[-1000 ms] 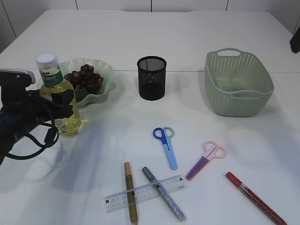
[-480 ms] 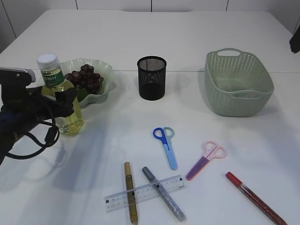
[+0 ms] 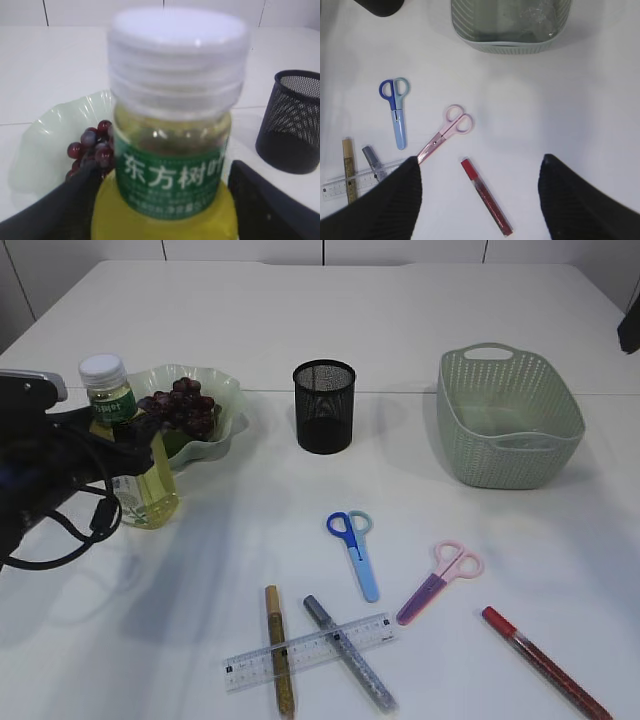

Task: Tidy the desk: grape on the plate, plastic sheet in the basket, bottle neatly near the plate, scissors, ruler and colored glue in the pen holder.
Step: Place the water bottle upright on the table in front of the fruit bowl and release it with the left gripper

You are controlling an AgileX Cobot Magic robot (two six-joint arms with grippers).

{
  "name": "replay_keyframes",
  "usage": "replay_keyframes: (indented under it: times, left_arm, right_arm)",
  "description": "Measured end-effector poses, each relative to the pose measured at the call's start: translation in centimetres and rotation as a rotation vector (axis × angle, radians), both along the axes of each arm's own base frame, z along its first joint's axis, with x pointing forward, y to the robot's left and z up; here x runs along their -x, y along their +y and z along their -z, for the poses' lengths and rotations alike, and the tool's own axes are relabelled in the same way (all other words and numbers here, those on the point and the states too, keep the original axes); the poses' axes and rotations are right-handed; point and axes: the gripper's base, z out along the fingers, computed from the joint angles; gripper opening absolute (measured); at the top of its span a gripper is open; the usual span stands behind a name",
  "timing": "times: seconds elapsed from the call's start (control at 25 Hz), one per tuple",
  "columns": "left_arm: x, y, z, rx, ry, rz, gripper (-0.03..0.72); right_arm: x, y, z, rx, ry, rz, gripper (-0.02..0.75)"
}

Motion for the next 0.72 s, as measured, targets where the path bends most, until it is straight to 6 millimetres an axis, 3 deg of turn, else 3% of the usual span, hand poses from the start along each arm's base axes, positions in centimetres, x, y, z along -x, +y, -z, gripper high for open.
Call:
replay_keyframes:
  times: [0.44,0.72]
  left_arm:
    - [0.5,0.1,-5.9,0.039,-0.213,-0.002,0.55]
    - [1.2,0.3,-8.5,0.035,-0.232,-0.001,0.544]
  right_arm:
    - [0.0,0.0,0.0,0.0,0.0,0.0,0.563]
    - [0.0,0.0,0.0,0.0,0.0,0.0,0.563]
